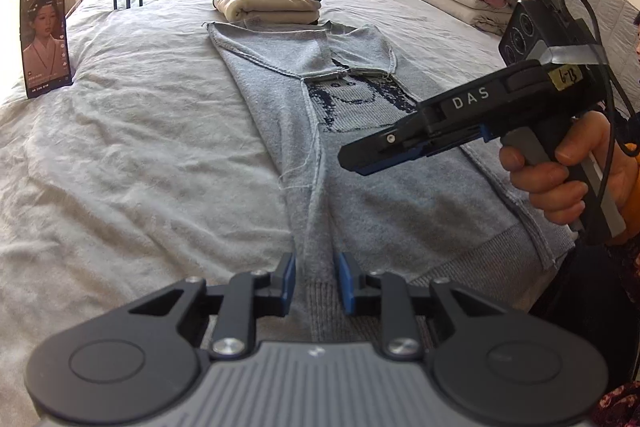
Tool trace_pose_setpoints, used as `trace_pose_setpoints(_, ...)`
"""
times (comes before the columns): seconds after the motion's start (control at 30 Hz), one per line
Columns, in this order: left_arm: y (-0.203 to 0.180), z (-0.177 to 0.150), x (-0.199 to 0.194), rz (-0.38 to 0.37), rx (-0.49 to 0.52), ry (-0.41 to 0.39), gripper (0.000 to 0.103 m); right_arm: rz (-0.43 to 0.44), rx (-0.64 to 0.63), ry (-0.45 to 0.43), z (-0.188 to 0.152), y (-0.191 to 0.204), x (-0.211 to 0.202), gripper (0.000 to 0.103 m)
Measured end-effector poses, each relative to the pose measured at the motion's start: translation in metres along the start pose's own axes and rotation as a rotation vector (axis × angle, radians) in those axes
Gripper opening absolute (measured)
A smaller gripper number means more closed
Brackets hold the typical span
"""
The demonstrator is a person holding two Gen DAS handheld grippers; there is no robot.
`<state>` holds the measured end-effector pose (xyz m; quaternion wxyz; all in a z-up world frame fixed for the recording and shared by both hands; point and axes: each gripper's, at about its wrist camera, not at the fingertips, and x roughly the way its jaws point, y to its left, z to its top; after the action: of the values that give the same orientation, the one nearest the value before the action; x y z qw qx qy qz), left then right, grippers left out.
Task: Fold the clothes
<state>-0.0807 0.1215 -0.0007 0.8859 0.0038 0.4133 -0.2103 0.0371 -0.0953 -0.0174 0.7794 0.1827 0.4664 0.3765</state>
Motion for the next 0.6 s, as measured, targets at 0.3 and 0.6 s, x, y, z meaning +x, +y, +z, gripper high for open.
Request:
trace_pose_setpoints(0.3, -0.003, -0.005, -0.020, -0.134, -0.078, -0.109, 0.007, 0.061, -0.021, 0.037, -0.028, 0.014, 0.019, 0.014)
trace_pose_setpoints(0.6, -0.018, -0.004, -0.004, -0.185, -0.083, -0.093, 0.006, 0.085, 0.047, 0.047, -0.028, 0.005, 0.015, 0.017)
